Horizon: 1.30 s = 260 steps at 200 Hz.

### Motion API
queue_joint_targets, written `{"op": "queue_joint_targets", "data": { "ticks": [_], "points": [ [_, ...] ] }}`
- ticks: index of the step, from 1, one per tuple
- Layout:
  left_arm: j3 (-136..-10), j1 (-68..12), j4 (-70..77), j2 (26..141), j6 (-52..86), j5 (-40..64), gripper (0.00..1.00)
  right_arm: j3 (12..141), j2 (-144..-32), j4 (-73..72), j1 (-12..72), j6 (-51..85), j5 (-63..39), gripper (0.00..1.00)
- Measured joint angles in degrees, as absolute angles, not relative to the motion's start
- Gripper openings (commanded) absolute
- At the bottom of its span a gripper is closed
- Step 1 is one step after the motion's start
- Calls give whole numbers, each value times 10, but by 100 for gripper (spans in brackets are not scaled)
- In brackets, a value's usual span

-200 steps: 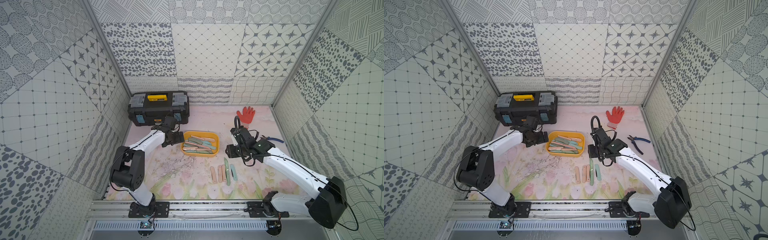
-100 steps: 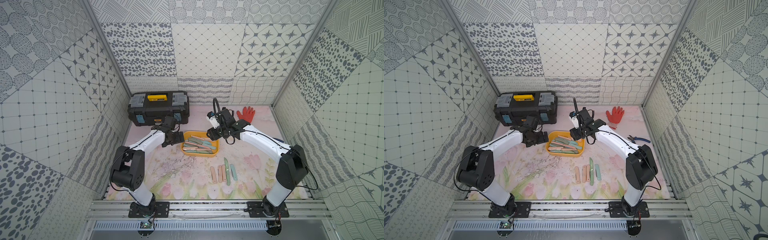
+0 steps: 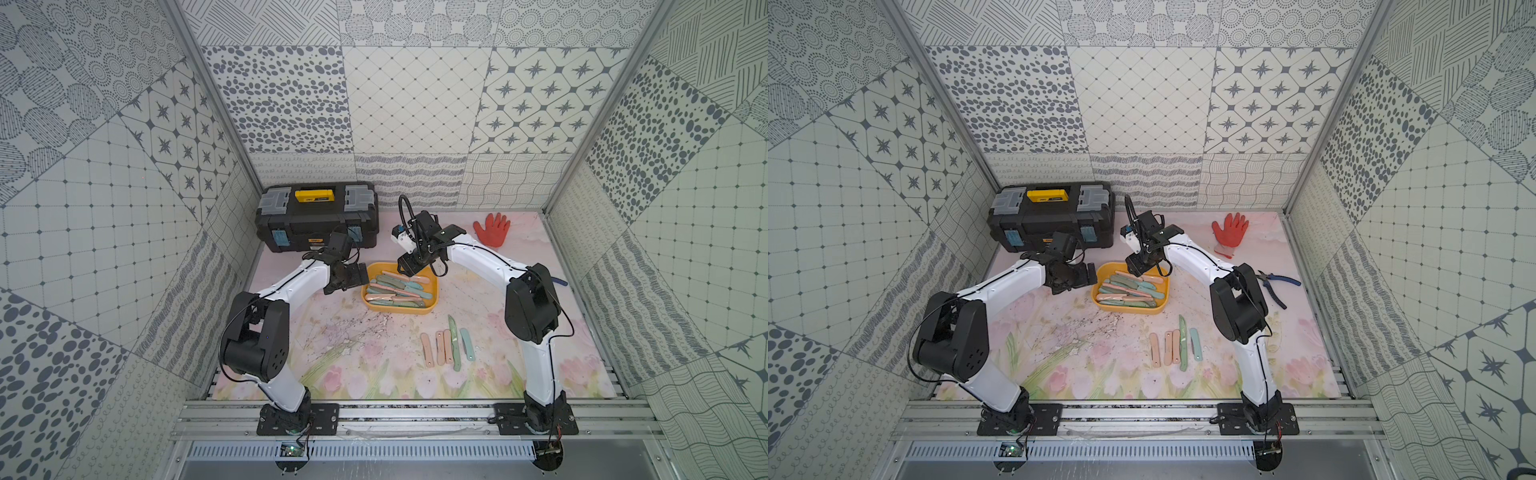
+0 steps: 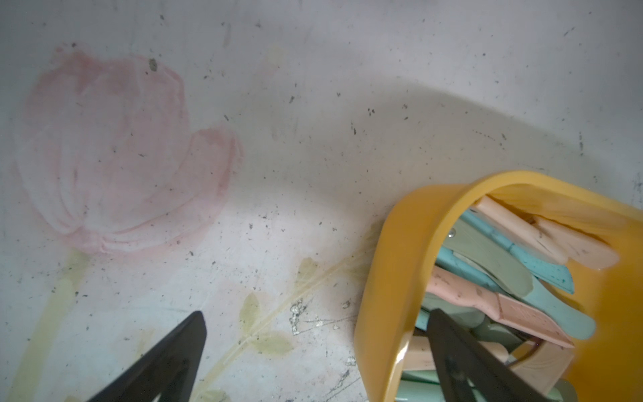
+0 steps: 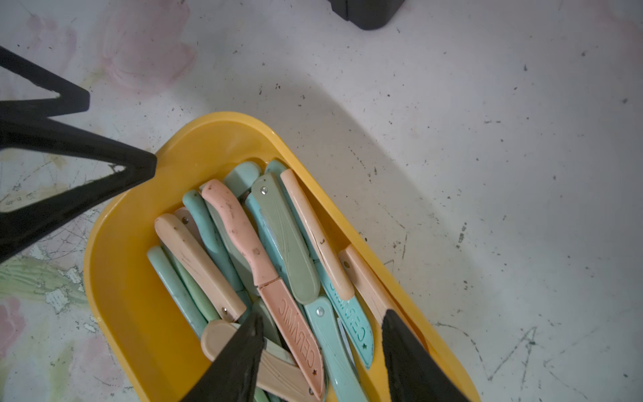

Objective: Take the fruit knife out of the storage box
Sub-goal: Pick up the fruit knife from the storage box.

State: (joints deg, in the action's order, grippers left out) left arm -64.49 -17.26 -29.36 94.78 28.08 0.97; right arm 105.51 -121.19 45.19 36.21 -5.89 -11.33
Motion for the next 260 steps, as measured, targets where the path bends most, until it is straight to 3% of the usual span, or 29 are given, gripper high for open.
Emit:
{"op": "queue_joint_targets", "data": {
  "ticks": [172,260],
  "points": [
    [-645,-173,-294,948,281,10,99,1149,-1334,494,389,-54,-69,54],
    [-645,-173,-294,948,281,9,99,1157,-1346,507,389,-52,-53,35]
  ]
}}
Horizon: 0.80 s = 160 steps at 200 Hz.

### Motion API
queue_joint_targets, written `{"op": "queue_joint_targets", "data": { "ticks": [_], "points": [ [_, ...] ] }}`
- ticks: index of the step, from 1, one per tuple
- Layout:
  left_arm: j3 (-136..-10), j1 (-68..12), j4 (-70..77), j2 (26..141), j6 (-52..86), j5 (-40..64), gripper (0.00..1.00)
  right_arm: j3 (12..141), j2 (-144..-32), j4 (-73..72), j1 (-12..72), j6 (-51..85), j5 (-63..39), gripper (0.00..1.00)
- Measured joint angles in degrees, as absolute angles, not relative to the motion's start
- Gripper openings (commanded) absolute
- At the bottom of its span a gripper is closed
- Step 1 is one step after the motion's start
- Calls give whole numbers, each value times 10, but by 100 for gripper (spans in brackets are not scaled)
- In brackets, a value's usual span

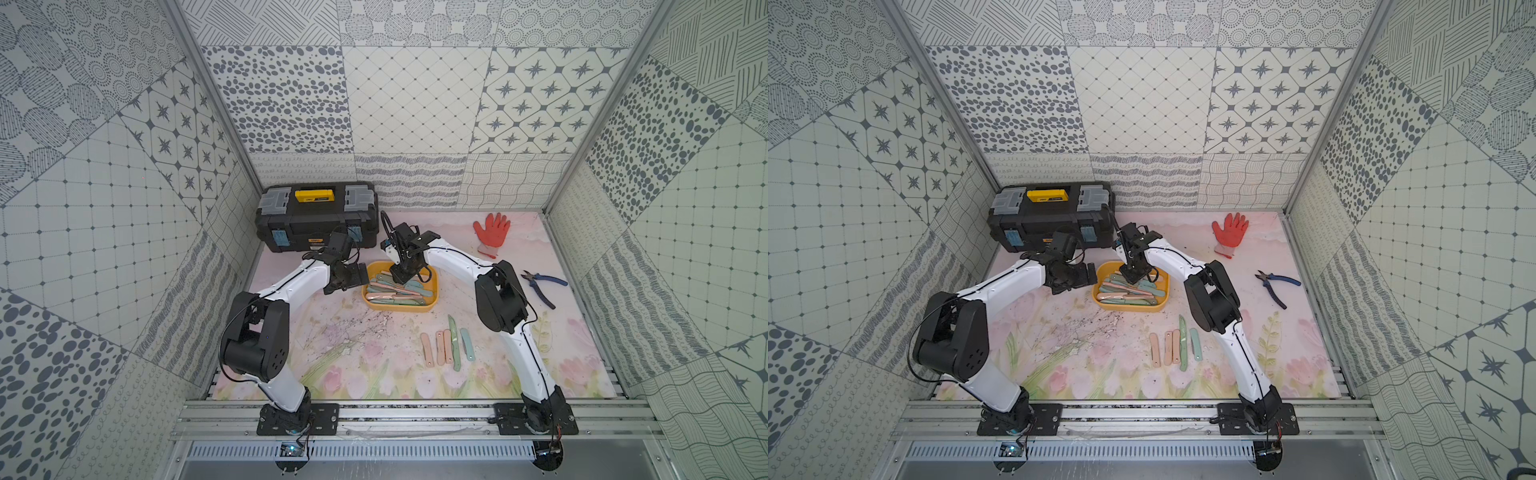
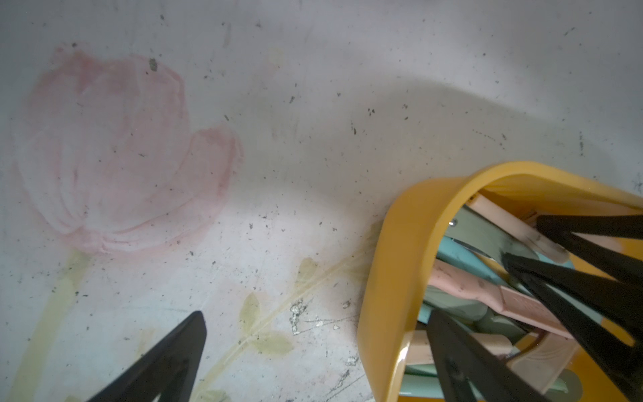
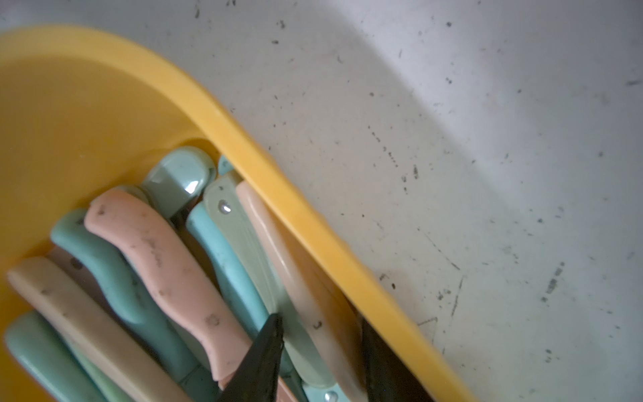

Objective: Take the fruit knife out of the storage box
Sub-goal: Pick up the fruit knife from the storage box.

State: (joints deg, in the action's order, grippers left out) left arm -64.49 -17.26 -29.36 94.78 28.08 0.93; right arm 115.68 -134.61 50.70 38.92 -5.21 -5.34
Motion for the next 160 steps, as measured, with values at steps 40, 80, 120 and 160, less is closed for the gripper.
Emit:
{"op": "queue_joint_targets", "data": {
  "ticks": [40,80,120,160],
  "points": [
    [-645,-173,-294,948,281,9,99,1157,-1346,506,389,-50,-60,25],
    [-645,-173,-294,948,281,9,99,1157,-1346,506,389,-52,-66,17],
    [-645,-173,-294,948,281,9,99,1157,-1346,503,389,-51,-72,14],
    [-645,-173,-294,948,281,9,99,1150,-1342,498,389,-49,-76,13]
  ]
}}
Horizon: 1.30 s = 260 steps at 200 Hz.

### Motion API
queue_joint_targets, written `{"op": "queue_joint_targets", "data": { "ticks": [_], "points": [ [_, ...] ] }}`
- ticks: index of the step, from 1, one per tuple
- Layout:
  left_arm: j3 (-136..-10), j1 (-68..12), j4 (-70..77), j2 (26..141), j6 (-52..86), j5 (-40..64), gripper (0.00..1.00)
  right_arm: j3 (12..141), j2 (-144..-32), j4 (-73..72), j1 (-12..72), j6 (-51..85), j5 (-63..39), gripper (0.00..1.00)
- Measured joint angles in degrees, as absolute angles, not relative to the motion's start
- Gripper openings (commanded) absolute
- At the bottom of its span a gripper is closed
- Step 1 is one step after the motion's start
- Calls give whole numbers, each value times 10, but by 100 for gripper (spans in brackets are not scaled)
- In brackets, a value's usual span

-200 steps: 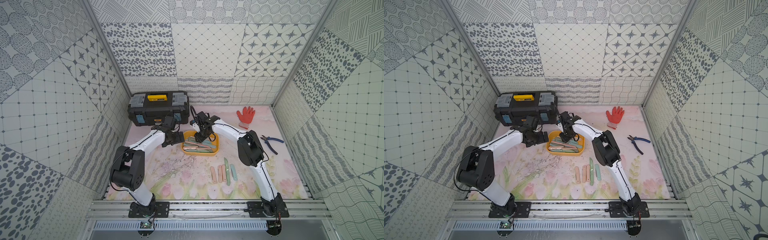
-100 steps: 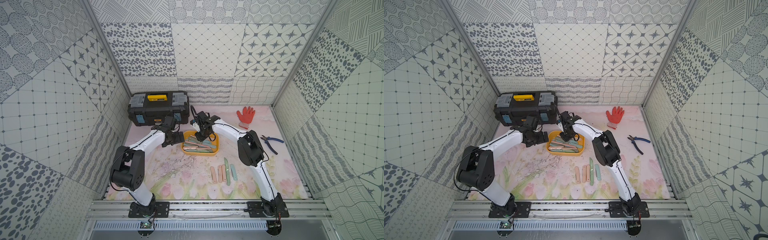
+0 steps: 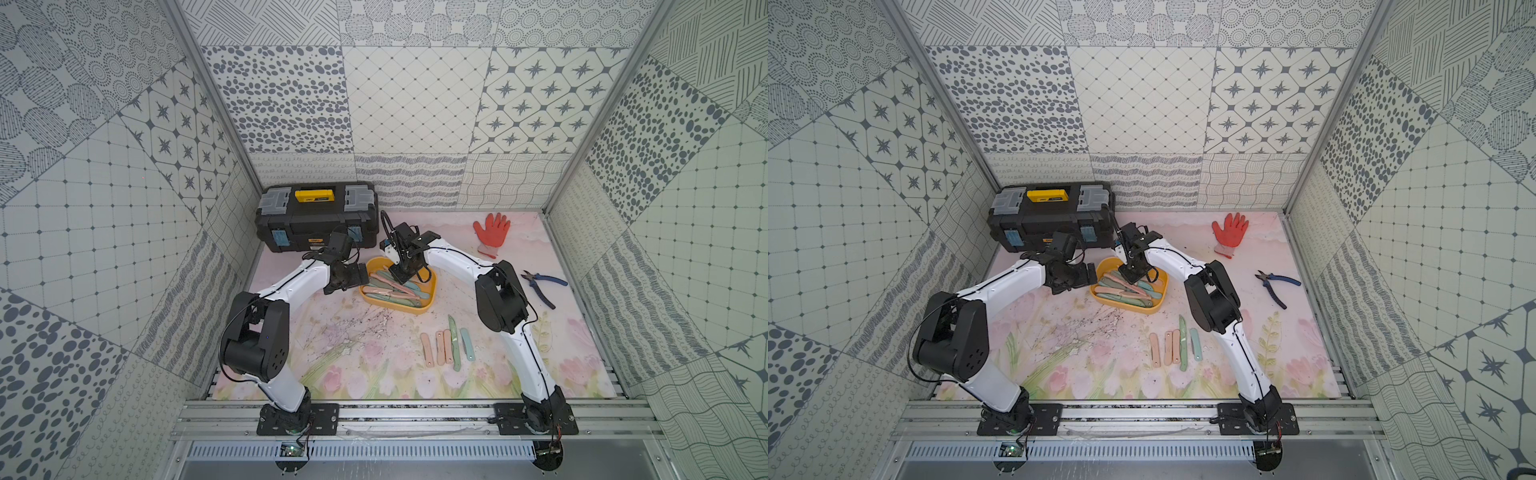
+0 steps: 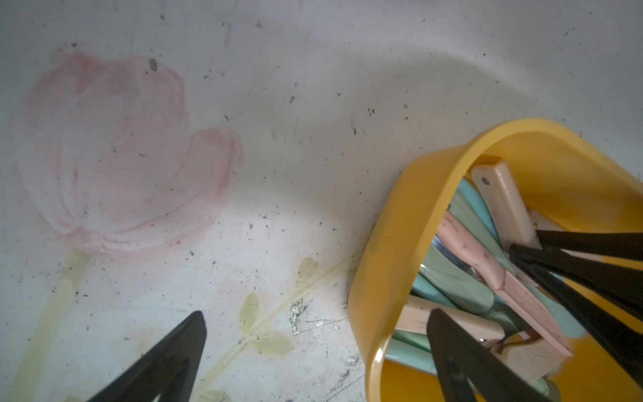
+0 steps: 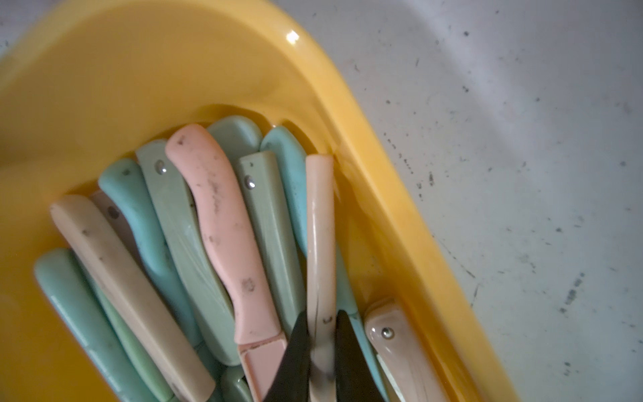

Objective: Take the fruit knife out of the storage box
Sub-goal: Pick up the fruit knife from the storage box.

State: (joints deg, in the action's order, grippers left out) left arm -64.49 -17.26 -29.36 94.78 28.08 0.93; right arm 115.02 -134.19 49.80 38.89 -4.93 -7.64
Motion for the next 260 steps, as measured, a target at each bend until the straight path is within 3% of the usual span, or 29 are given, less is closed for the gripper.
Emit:
{"op": "queue_joint_targets", "data": {
  "ticks": [198,260],
  "points": [
    [-672,-206,-356,963,285,-53,99,1096,-1216,466,388,-27,-107,14],
    [-630,-215,-368,949,306,-64,99,1011,-1129,449,381,19,-101,16]
  ]
}}
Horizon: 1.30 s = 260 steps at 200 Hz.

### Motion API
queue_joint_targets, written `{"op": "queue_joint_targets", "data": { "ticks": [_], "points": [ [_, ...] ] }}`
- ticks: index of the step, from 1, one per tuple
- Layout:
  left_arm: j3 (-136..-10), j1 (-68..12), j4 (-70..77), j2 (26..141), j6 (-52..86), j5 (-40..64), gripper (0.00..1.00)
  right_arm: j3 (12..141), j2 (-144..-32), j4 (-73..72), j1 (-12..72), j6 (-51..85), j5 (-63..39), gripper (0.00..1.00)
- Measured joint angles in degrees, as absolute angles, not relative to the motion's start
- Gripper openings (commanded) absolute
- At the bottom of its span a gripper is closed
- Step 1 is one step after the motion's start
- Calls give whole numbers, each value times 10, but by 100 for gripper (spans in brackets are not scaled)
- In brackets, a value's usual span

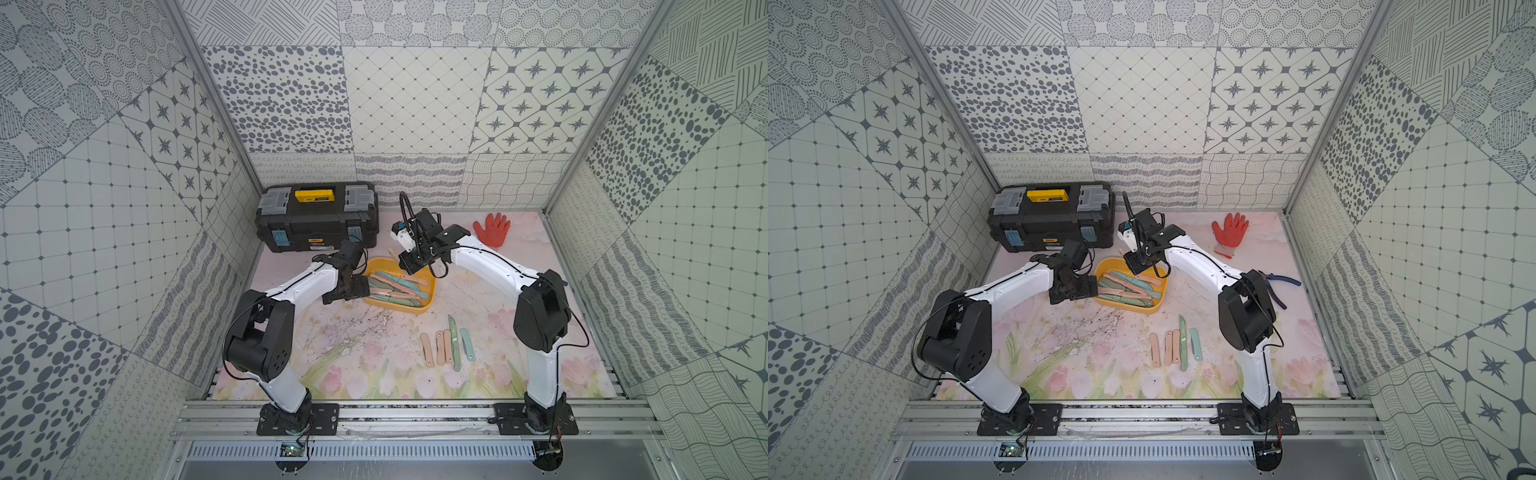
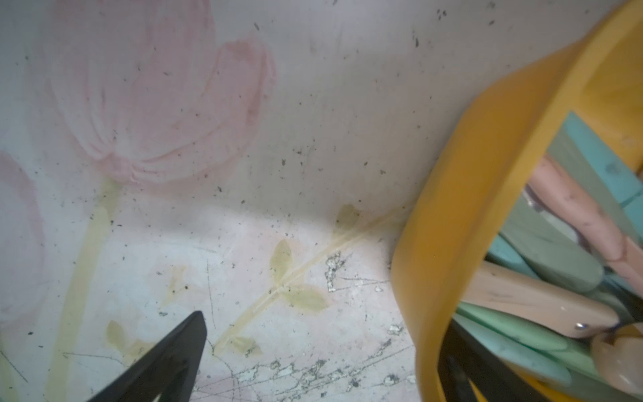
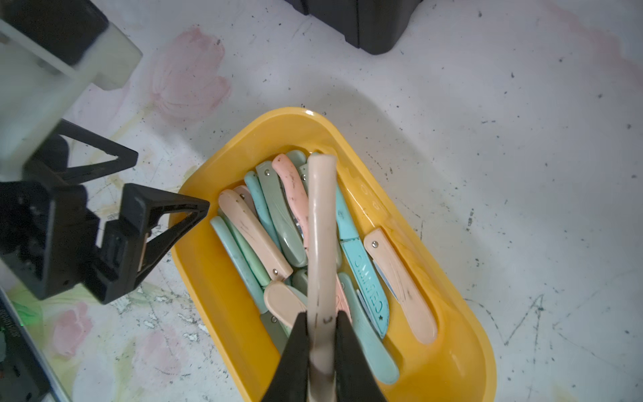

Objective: Take the fruit knife out of the storage box
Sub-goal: Pick up the fruit knife from the storage box, then place the fruit knife at the center of the board.

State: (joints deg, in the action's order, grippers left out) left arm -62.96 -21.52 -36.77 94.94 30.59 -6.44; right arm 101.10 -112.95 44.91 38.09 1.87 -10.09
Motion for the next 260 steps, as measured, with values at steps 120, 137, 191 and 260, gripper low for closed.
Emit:
{"op": "queue_joint_targets", "data": {
  "ticks": [120,137,191,260],
  "points": [
    [-589,-230,-360,918,316,-58,99,658,-829,379,337,191,-117,13],
    [-588,-232,-360,918,317,-58,99,636,-813,378,337,206,-118,13],
    [-588,-237,-362,918,318,-58,99,545,-740,360,336,272,-100,10],
    [-591,-239,-365,914,315,-54,99,362,-509,349,309,434,-16,6]
  ]
}}
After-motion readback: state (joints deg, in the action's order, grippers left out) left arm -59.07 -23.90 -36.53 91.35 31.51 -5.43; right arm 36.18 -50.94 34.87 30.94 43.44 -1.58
